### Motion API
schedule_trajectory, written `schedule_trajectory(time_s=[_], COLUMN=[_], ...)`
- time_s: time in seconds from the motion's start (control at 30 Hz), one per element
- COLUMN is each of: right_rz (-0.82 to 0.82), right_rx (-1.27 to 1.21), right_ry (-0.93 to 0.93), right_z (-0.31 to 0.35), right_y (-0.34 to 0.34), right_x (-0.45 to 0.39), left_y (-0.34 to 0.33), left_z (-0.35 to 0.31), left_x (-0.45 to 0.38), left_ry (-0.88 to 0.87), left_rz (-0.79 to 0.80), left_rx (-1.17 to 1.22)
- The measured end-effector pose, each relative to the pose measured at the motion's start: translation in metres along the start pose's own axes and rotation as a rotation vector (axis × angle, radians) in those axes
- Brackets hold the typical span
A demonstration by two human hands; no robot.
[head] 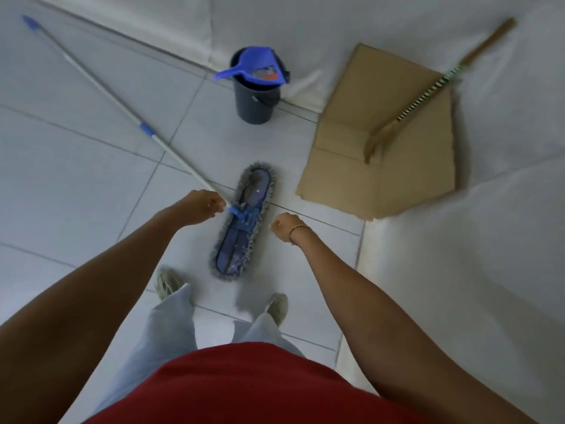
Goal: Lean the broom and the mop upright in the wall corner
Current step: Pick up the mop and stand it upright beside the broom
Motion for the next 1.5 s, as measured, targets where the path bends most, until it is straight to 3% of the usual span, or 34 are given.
schedule_trajectory(time_s=[0.13, 0.33, 0.6, 0.9, 1.07, 1.3, 1.4, 1.5], right_rz=[0.025, 0.008, -0.074, 0.049, 0.143, 0.072, 0.045, 0.033], right_rx=[0.078, 0.185, 0.197, 0.122, 0.089, -0.017, -0.055, -0.07], right_ry=[0.061, 0.089, 0.117, 0.028, 0.037, 0.038, 0.03, -0.035], right_z=[0.126, 0.26, 0.363, 0.446, 0.512, 0.579, 0.59, 0.577], right_y=[-0.021, -0.051, -0.01, 0.048, 0.087, 0.146, 0.149, 0.133], right_x=[-0.031, -0.05, -0.095, -0.228, -0.283, -0.37, -0.411, -0.465], left_y=[0.07, 0.18, 0.287, 0.434, 0.497, 0.553, 0.557, 0.541], left_z=[0.098, 0.225, 0.292, 0.351, 0.385, 0.407, 0.442, 0.499], left_x=[0.022, 0.051, 0.015, -0.103, -0.175, -0.281, -0.333, -0.397], left_ry=[0.015, 0.122, 0.132, 0.142, 0.318, 0.333, 0.411, 0.577], left_rz=[-0.06, -0.146, -0.154, -0.313, -0.21, -0.223, -0.319, -0.514], left_rx=[0.067, 0.043, -0.002, 0.072, 0.402, 0.806, 1.202, 1.584])
Point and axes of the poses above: each hand's wrist, its own x-axis away from the middle knuckle, its own y-axis out of the back of the hand, z = x × y, the point moved 9 cm from there along -x, towards the middle knuckle, and after that the axes turned 5 degrees about x, right-handed, at the moved point
